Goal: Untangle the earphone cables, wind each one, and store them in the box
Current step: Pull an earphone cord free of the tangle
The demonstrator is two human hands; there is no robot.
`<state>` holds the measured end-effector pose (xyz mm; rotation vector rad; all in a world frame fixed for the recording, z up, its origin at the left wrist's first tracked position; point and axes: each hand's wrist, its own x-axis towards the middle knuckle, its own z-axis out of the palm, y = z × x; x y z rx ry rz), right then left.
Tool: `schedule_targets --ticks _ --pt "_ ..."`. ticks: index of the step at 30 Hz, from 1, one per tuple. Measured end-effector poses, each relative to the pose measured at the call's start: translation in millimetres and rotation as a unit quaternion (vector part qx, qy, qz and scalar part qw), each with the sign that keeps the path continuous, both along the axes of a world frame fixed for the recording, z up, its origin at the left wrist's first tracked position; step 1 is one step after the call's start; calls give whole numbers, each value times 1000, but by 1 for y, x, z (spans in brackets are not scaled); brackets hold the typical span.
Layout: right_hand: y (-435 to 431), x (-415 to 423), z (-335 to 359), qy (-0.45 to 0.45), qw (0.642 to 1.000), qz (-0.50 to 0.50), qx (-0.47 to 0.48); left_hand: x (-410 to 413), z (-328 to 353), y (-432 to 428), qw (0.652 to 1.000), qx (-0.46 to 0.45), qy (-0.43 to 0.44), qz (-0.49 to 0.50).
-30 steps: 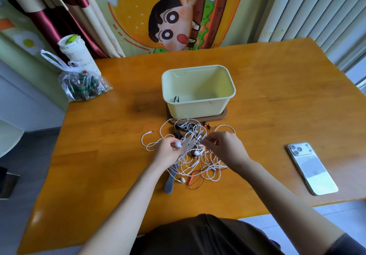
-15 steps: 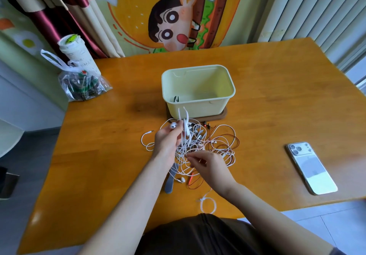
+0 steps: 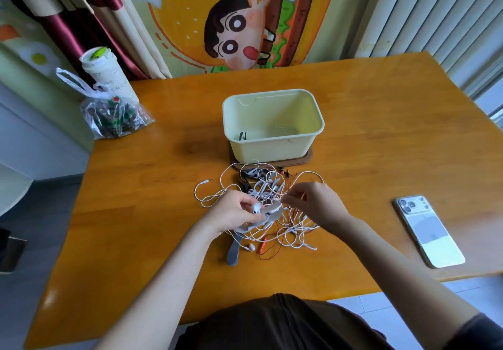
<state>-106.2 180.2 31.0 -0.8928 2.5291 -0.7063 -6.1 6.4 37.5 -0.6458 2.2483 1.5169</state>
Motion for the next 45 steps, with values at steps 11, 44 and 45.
schedule_targets --ticks 11,44,45 --pt "-20 31 5 -15 997 -1 -77 -10 -26 3 966 22 67 248" --pt "-18 61 -14 -3 987 92 -134 -23 -5 5 783 419 51 456" --pt "-16 60 -15 -8 988 86 -127 -22 -5 6 782 424 51 453"
